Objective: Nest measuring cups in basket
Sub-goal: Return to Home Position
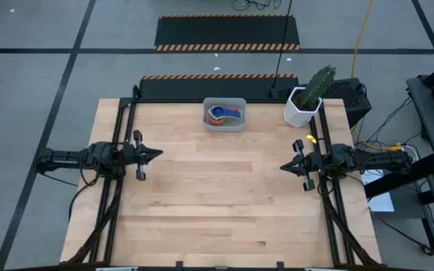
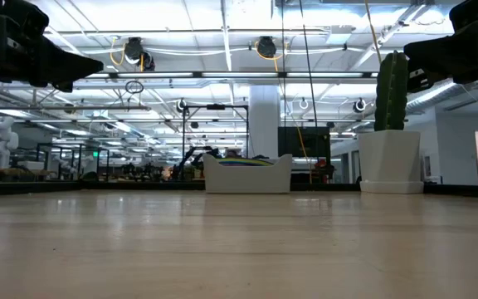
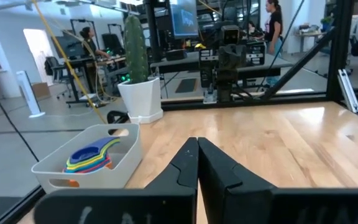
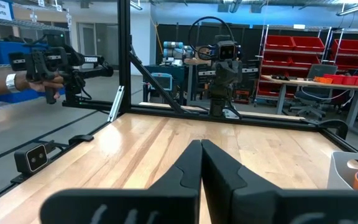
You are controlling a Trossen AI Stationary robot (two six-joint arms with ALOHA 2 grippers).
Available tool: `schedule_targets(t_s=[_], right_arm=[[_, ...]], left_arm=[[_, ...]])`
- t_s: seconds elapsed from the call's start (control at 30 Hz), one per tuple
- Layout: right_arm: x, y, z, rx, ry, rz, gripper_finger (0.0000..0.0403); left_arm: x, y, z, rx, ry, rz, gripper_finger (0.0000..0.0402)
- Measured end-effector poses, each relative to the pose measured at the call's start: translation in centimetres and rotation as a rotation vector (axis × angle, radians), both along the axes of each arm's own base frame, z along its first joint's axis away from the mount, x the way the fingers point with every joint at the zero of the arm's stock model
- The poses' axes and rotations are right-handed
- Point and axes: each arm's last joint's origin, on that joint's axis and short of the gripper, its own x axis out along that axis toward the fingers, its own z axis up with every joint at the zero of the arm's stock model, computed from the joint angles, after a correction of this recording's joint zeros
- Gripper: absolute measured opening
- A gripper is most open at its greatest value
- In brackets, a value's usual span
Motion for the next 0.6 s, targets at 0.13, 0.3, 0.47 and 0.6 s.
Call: schedule_targets(t_s=[0.13, 0.3, 0.47, 0.6], right_arm=[[0.00, 0.00, 0.00, 0.000, 0.000, 0.000, 0.0000], [0.00, 0.00, 0.00, 0.000, 0.000, 0.000, 0.0000], [0.00, 0.00, 0.00, 0.000, 0.000, 0.000, 0.0000], [0.00, 0.00, 0.00, 0.000, 0.000, 0.000, 0.0000]], left_arm=[[0.00, 0.00, 0.07, 0.044, -0.001, 0.003, 0.0002], [-0.02, 0.00, 0.28, 0.058, -0.021, 0.003, 0.0002], [-0.02, 0.03, 0.30, 0.052, -0.023, 0.006, 0.0001], [-0.02, 0.12, 0.27, 0.044, -0.021, 0.016, 0.0002]])
